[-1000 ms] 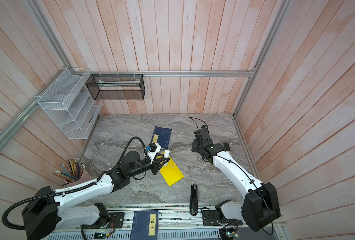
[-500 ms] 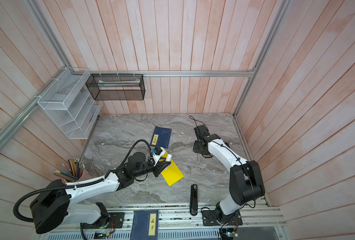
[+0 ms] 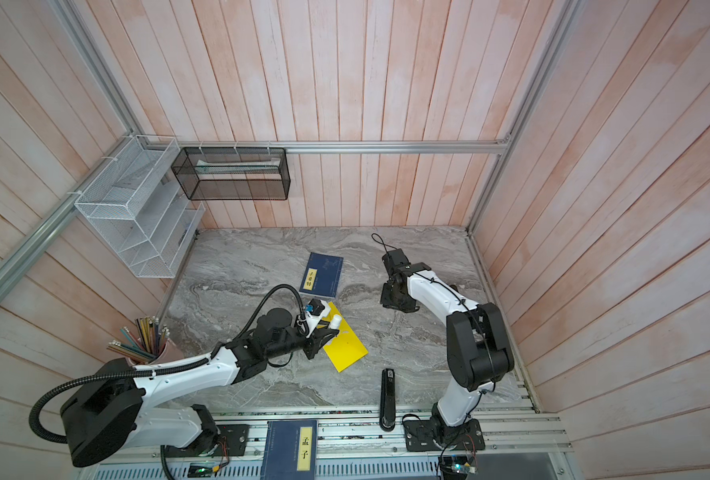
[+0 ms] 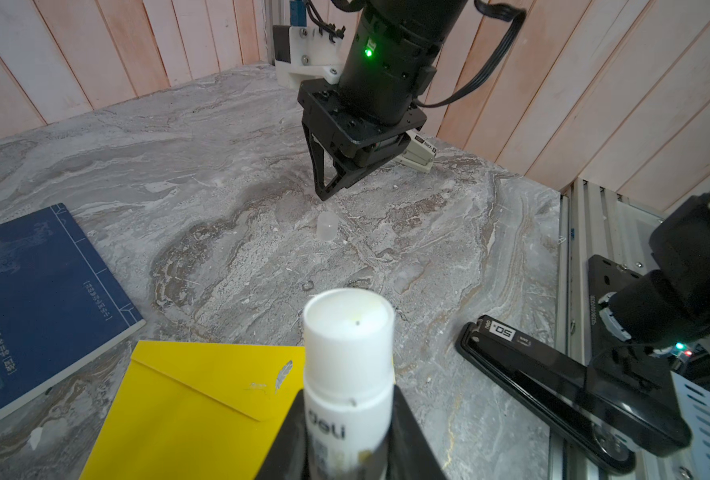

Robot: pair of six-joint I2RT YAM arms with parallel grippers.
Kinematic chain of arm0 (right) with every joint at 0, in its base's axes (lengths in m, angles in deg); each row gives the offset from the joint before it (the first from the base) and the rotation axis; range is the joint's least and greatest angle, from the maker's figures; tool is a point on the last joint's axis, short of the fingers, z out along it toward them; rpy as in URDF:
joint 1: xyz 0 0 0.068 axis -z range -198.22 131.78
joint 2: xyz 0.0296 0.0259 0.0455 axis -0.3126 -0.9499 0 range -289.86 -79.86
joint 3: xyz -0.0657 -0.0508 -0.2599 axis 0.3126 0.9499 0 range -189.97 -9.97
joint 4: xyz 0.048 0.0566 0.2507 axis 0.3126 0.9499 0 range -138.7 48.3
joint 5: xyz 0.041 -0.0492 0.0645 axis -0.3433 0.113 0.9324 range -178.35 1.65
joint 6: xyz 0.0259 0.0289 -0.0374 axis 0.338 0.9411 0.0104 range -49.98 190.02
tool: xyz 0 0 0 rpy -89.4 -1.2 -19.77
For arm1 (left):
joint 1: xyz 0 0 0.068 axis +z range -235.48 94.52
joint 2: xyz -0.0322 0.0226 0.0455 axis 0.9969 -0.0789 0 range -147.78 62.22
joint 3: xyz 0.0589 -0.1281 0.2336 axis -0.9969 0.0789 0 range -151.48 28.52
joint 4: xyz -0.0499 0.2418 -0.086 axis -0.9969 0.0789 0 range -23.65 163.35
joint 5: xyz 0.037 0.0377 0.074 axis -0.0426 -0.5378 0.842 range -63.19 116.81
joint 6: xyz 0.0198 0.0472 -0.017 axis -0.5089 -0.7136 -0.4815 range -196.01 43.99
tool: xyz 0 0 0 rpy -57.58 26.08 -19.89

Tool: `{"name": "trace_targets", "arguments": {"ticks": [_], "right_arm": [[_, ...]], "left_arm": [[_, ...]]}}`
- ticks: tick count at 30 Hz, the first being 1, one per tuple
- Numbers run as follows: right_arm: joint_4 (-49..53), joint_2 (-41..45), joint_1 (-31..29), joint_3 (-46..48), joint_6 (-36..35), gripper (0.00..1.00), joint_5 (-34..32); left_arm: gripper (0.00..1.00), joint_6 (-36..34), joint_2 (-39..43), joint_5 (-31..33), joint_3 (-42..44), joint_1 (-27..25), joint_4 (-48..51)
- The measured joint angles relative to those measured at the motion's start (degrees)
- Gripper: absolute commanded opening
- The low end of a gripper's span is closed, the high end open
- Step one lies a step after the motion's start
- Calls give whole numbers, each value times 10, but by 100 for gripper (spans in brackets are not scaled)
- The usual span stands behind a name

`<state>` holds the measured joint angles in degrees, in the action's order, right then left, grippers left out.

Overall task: Place the letter into the envelope and seal it
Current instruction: 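Lower the right gripper over the translucent cap and close on it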

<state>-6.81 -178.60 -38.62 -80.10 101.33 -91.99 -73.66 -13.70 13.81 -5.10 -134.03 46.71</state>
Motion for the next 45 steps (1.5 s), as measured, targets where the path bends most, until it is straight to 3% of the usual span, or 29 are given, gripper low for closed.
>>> {"name": "trace_targets", "arguments": {"ticks": [30, 45], "right_arm": [[19, -65, -9, -29, 0, 40, -1], [17, -74, -9, -29, 0, 35, -3]], "left_arm": [[0, 0, 7, 5, 19, 0, -7], [0, 0, 16, 9, 19, 0, -7]]}}
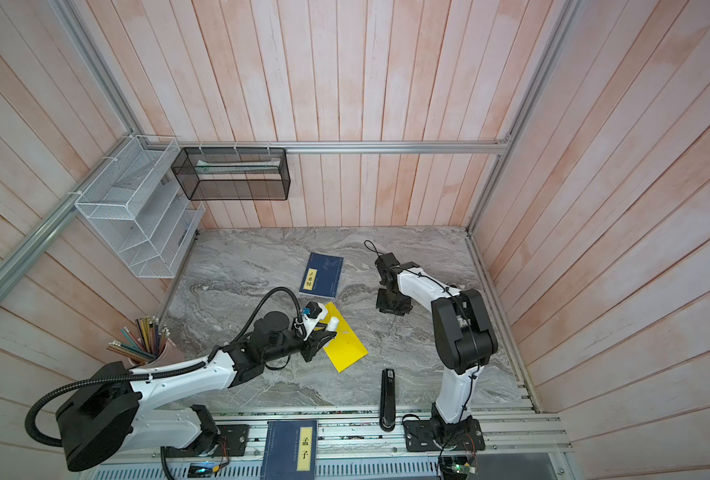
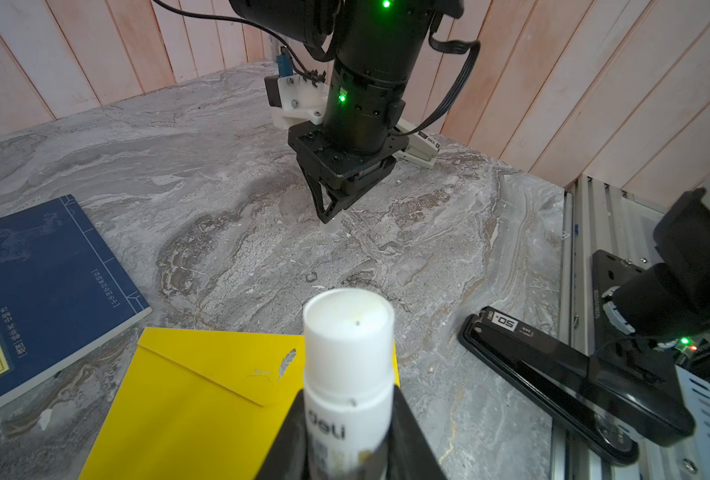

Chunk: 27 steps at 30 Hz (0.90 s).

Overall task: Place the letter into the envelope and seal it
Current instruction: 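Lower the right gripper over the translucent cap and close on it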

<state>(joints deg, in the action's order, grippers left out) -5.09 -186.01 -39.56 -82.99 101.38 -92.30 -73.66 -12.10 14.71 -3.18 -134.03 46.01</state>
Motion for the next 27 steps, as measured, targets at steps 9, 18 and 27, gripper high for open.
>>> {"name": "trace_targets", "arguments": {"ticks": [9, 18, 27], "right_arm": [[-3, -4, 0, 0, 0, 33, 0], [-8, -10, 1, 0, 0, 31, 0], [-14, -10, 2, 0, 0, 26, 0]], "left_arm": [[0, 0, 2, 2, 0, 0, 0], [0, 0, 3, 2, 0, 0, 0], [0, 0, 3, 2, 0, 0, 0]]}}
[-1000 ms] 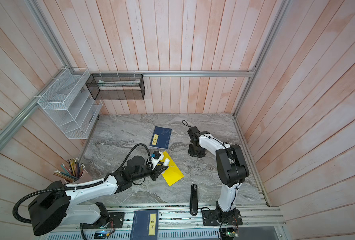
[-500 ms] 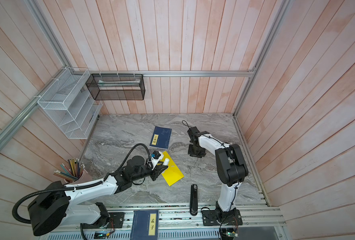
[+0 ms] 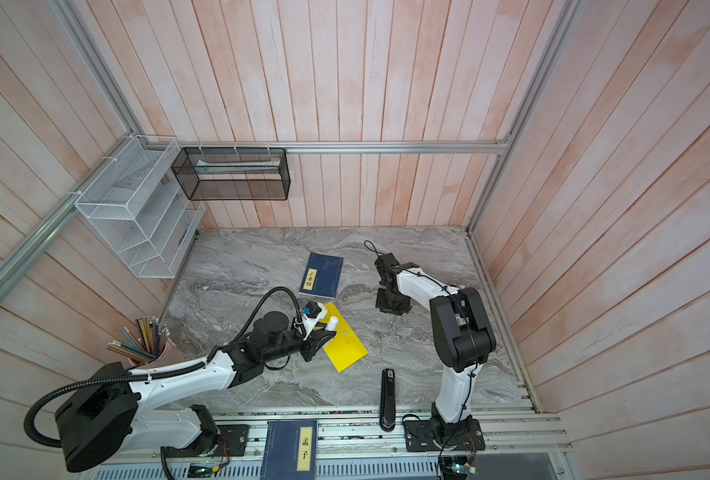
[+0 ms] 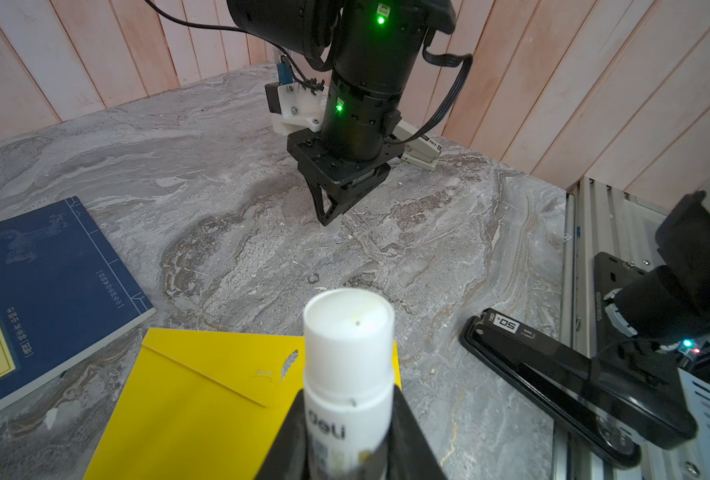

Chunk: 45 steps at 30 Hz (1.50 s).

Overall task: Place the letter into the envelope and seal it
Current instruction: 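Lower the right gripper over the translucent cap and close on it, then lift the cap and carry it with the right gripper toward the glue stick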

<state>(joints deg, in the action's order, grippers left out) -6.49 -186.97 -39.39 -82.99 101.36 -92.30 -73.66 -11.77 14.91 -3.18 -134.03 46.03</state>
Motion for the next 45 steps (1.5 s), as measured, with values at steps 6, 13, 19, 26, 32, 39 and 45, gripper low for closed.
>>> {"name": "trace_targets", "arguments": {"ticks": [6, 13, 19, 26, 32, 39, 45], "right_arm": [[1, 17, 0, 0, -4, 25, 8], [11, 159, 0, -8, -36, 25, 86], [30, 270, 0, -34, -57, 26, 195], [53, 321, -17, -41, -59, 25, 309], [69, 327, -42, -44, -58, 25, 363], [75, 328, -50, -44, -54, 26, 395], [65, 328, -50, -29, -51, 26, 416]], "left_arm": [[0, -4, 9, 7, 8, 0, -3], [0, -61, 28, 40, 26, 0, -5], [0, -139, 30, 61, 21, 0, -18], [0, -209, -27, 70, -16, 0, -53], [0, -239, -55, 70, -39, 0, -69], [0, -257, -56, 68, -46, 0, -92], [0, -268, -56, 63, -46, 0, -104]]}}
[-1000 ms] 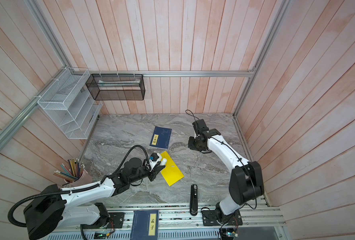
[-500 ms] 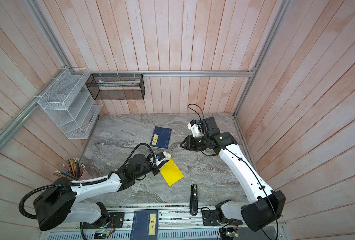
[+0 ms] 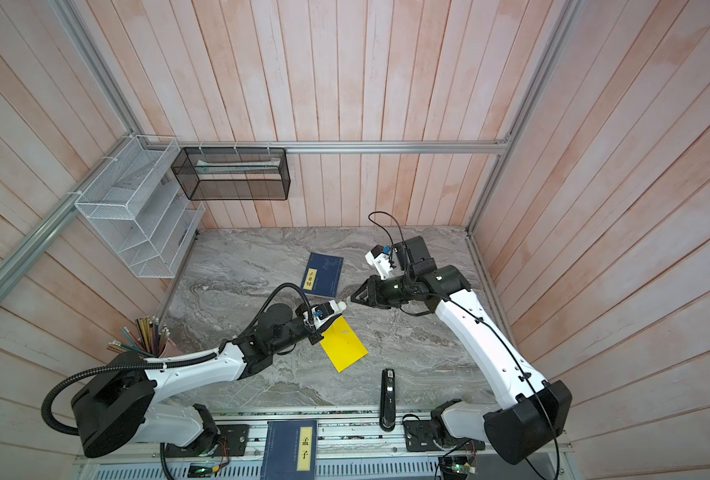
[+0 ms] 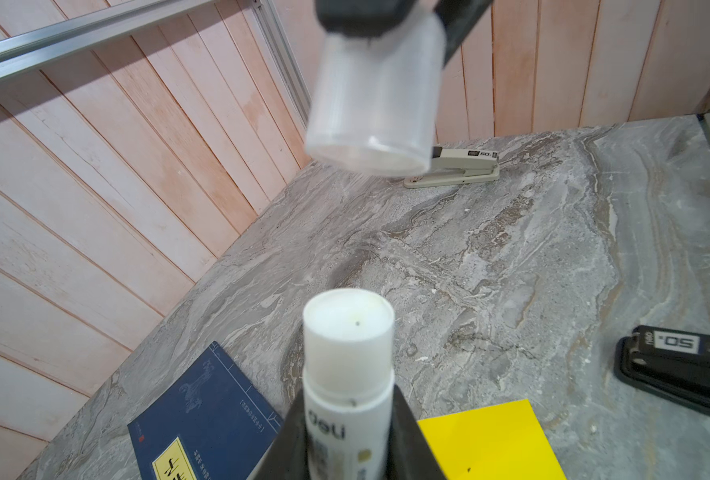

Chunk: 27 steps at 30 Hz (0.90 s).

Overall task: Place the letter into the envelope and seal it
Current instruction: 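Lift the cap and carry it with the right gripper toward the glue stick, then press the cap down onto the glue stick top held by the left gripper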

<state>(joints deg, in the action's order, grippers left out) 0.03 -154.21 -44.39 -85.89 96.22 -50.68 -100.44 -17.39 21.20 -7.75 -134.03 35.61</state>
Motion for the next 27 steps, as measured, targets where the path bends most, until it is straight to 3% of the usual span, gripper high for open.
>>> {"name": "trace_targets", "arguments": {"ticks": [27], "right_arm": [[-57, -8, 0, 40, 9, 26, 38]], "left_arm": [[0, -4, 0, -23, -12, 0, -4]]}}
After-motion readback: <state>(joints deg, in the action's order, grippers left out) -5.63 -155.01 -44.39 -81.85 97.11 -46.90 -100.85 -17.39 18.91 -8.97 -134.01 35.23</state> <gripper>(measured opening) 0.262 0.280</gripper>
